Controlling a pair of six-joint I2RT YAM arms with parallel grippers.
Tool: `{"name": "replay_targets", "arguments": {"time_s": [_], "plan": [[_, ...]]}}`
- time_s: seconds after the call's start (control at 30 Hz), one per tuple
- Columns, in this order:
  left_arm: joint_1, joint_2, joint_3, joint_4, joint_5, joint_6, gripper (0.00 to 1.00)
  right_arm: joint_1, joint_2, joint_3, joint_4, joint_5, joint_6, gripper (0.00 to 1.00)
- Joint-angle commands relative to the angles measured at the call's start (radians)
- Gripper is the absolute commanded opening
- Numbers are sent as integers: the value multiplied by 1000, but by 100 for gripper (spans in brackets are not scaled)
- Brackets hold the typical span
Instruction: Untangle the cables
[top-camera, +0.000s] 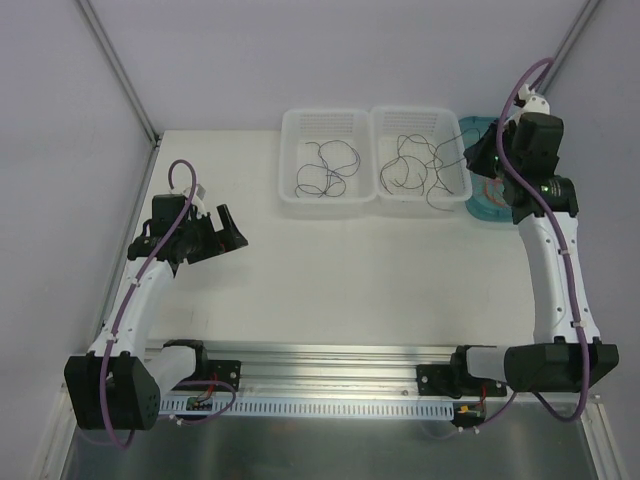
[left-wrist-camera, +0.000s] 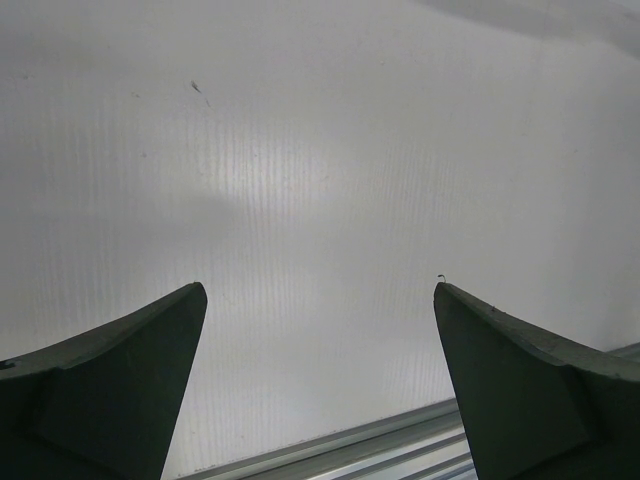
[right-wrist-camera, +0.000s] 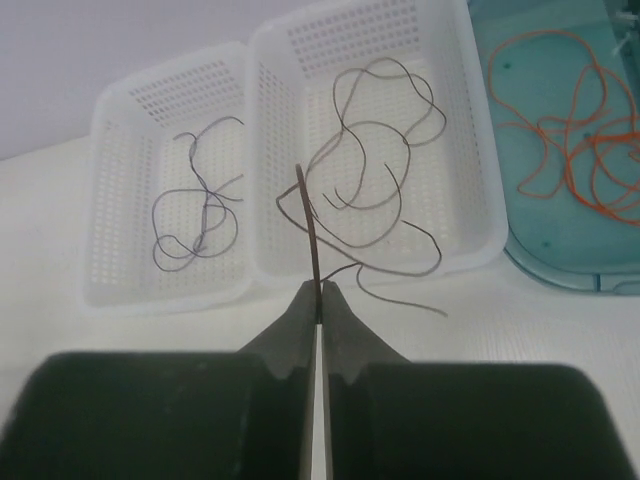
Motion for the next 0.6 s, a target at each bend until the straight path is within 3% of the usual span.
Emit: {"name": "replay_targets", "arguments": {"time_s": [0.0,0.3,0.57], "plan": [[5,-14,-7,15,13,6,99,9,58,120,-49,-65,-16,1],[5,9,-2,15,21,6,99,9,260,289,170,-150,25,1],[7,28,-4,15,13,9,99,12,483,260,316,-124,10,1]]}}
